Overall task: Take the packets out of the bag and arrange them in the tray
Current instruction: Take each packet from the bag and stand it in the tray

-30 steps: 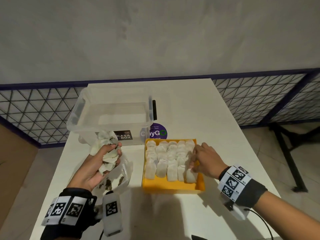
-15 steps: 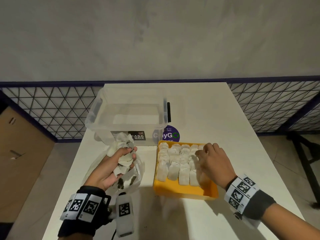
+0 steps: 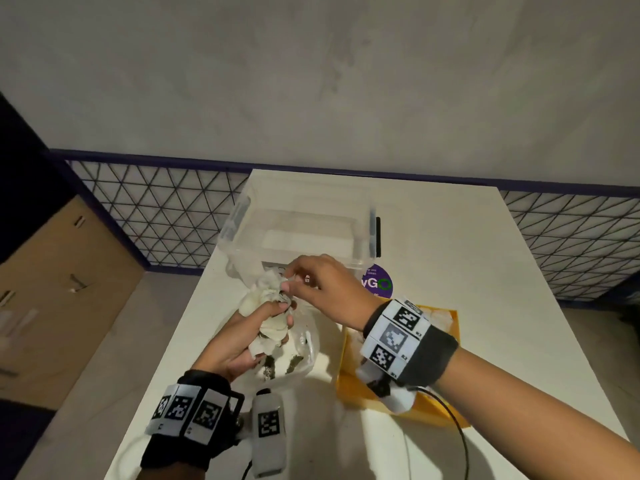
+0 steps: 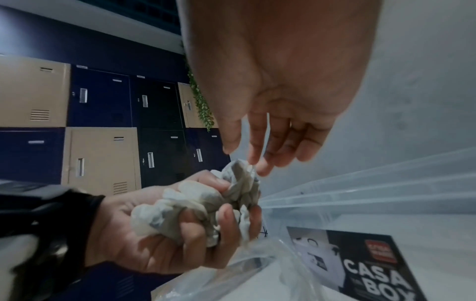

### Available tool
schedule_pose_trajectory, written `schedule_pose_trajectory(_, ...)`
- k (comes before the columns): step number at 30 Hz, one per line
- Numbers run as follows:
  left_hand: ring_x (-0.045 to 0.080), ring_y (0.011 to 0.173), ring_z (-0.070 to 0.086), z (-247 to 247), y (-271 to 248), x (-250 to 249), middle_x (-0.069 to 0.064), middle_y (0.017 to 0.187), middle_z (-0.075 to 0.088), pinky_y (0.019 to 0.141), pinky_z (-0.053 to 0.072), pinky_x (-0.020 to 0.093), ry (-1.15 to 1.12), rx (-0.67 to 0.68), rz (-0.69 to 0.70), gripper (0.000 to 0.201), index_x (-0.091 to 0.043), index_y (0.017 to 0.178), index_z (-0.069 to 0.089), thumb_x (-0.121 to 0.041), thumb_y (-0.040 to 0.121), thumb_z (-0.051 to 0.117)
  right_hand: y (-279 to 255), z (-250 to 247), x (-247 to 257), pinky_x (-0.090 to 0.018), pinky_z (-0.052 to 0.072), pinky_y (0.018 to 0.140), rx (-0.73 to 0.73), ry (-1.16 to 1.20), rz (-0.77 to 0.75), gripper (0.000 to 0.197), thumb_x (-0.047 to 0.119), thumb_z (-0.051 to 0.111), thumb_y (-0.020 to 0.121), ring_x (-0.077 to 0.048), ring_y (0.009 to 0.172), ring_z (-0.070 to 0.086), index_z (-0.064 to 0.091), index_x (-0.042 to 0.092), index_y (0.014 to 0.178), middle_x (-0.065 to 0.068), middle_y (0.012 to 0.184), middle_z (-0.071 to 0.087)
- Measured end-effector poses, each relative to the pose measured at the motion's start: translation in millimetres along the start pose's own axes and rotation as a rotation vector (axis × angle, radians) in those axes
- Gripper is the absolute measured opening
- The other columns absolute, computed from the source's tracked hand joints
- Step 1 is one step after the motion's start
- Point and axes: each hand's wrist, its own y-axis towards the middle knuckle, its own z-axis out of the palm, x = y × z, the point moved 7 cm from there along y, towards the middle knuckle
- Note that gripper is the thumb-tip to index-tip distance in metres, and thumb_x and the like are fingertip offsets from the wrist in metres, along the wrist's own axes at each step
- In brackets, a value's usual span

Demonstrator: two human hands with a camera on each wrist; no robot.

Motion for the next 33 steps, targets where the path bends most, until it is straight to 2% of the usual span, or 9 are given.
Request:
schedule_pose_trajectory(3, 0.015, 0.053, 0.054, -7.1, -2.4, -5.5, 0.010, 0.071, 0.059, 0.045, 0.043, 0.023, 0.154, 0.013, 0.060, 0.010, -0.007, 0.092, 0.063, -0.014, 0.089, 0.057, 8.8, 9.3, -4.5, -0.025, 0.039, 0.071, 0.050, 0.136, 0.083, 0.026, 0.026, 0.064, 0.086, -0.013, 0.077, 0.050, 0.060, 0.010, 0.106, 0.000, 0.084, 0.058)
schedule_pose_trajectory(7, 0.014, 0.048, 0.052, -12.7, -3.7, -6.6, 0.009, 0.070, 0.059, 0.042, 0.042, 0.021, 0.211, 0.017, 0.099, 0.019, -0.001, 0.099, 0.062, -0.017, 0.091, 0.055, 12.4, 14.2, -9.5, -0.010, 0.039, 0.067, 0.076, 0.297, 0.145, 0.011, 0.015, 0.067, 0.083, -0.004, 0.069, 0.050, 0.064, 0.010, 0.092, 0.007, 0.074, 0.056)
schedule_pose_trajectory(12, 0.017, 0.056, 0.053, -23.0, -3.4, -3.8, 0.009, 0.076, 0.059, 0.048, 0.043, 0.023, 0.105, 0.011, 0.078, 0.032, -0.007, 0.103, 0.064, -0.031, 0.082, 0.065, 11.0, 7.1, -16.3, -0.019, 0.042, 0.068, 0.049, 0.605, 0.225, 0.012, 0.011, 0.068, 0.081, -0.013, 0.073, 0.050, 0.057, 0.015, 0.078, -0.001, 0.076, 0.057)
schedule_pose_trajectory(15, 0.017, 0.064, 0.053, -26.7, -2.8, -4.2, 0.010, 0.088, 0.058, 0.051, 0.042, 0.025, 0.072, 0.005, 0.085, 0.023, -0.014, 0.099, 0.069, -0.031, 0.085, 0.067, 10.2, 2.0, -19.3, -0.023, 0.044, 0.068, 0.057, 0.686, 0.276, 0.015, 0.014, 0.066, 0.083, -0.013, 0.071, 0.054, 0.053, 0.015, 0.075, -0.003, 0.076, 0.059)
schedule_pose_trajectory(20, 0.017, 0.058, 0.052, -30.4, -4.5, -7.7, 0.009, 0.080, 0.058, 0.049, 0.042, 0.023, 0.041, -0.014, 0.106, 0.015, -0.016, 0.086, 0.073, -0.026, 0.085, 0.062, 11.9, 1.0, -19.3, -0.022, 0.045, 0.061, 0.098, 0.685, 0.296, 0.023, 0.012, 0.065, 0.084, -0.011, 0.061, 0.053, 0.048, 0.014, 0.070, -0.003, 0.069, 0.057)
schedule_pose_trajectory(24, 0.015, 0.059, 0.053, -38.3, -9.3, -13.9, 0.008, 0.079, 0.060, 0.048, 0.044, 0.022, -0.076, -0.059, 0.116, 0.015, -0.016, 0.075, 0.074, -0.020, 0.082, 0.062, 13.5, 12.7, -16.7, -0.025, 0.048, 0.058, 0.161, 0.450, 0.247, 0.023, 0.011, 0.069, 0.082, -0.016, 0.060, 0.054, 0.049, 0.016, 0.071, -0.001, 0.066, 0.056)
schedule_pose_trajectory(26, 0.014, 0.057, 0.055, -40.1, -11.3, -15.6, 0.009, 0.076, 0.060, 0.046, 0.047, 0.020, -0.139, -0.078, 0.106, 0.014, -0.011, 0.078, 0.072, -0.016, 0.083, 0.060, 13.0, 19.2, -15.2, -0.026, 0.049, 0.057, 0.188, 0.394, 0.234, 0.022, 0.008, 0.068, 0.081, -0.014, 0.058, 0.054, 0.050, 0.016, 0.074, -0.001, 0.065, 0.056)
schedule_pose_trajectory(29, 0.012, 0.057, 0.057, -40.9, -13.3, -17.2, 0.007, 0.077, 0.060, 0.045, 0.048, 0.020, -0.151, -0.093, 0.107, 0.009, -0.007, 0.089, 0.063, -0.014, 0.086, 0.057, 11.8, 24.6, -14.0, -0.031, 0.054, 0.067, 0.217, 0.396, 0.248, 0.017, -0.001, 0.066, 0.080, -0.013, 0.063, 0.054, 0.056, 0.009, 0.089, -0.001, 0.069, 0.054)
schedule_pose_trajectory(33, 0.012, 0.057, 0.058, -40.8, -14.7, -16.2, 0.009, 0.077, 0.059, 0.045, 0.046, 0.019, -0.149, -0.102, 0.105, 0.009, -0.008, 0.084, 0.066, -0.014, 0.082, 0.060, 9.4, 21.6, -14.5, -0.028, 0.054, 0.072, 0.252, 0.370, 0.256, 0.024, -0.009, 0.064, 0.078, -0.013, 0.064, 0.056, 0.060, -0.002, 0.101, -0.001, 0.070, 0.056)
